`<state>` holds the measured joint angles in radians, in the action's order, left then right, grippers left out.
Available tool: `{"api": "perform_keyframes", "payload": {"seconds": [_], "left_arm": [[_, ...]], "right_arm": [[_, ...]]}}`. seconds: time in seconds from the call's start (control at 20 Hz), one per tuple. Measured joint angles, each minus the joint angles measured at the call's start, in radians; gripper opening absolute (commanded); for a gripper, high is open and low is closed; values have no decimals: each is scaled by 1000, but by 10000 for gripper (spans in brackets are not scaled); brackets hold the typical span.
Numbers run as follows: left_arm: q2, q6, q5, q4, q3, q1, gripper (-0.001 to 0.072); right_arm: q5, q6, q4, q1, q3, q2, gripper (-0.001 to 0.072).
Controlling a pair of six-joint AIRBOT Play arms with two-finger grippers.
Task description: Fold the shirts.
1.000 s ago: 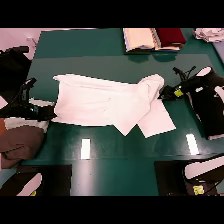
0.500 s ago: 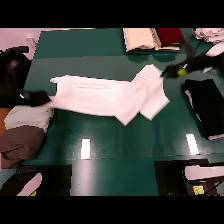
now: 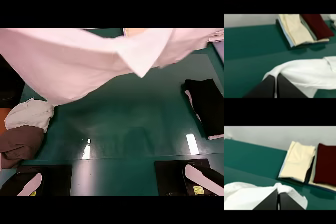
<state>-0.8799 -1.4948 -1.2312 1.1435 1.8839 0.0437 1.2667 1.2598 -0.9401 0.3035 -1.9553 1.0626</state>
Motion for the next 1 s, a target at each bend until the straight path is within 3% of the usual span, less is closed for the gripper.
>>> {"api": "perform_keyframes", "payload": {"seconds": [0.15,0.3,0.5,0.7,1.0], "left_arm": [[-14,-11,-23,0,21,0,22],[-43,-14,-33,7,-109,0,22],[-83,12,129,3,-301,0,21],[-108,66,244,-29,-313,0,22],[-122,143,35,-30,-399,0,21]], "right_arm": [[-3,37,-1,35,51,-73,15],[-13,55,-6,49,204,-109,15],[-85,55,-3,55,365,-81,15],[-108,36,1,38,315,-6,15],[-47,19,-136,-44,374,9,15]]}}
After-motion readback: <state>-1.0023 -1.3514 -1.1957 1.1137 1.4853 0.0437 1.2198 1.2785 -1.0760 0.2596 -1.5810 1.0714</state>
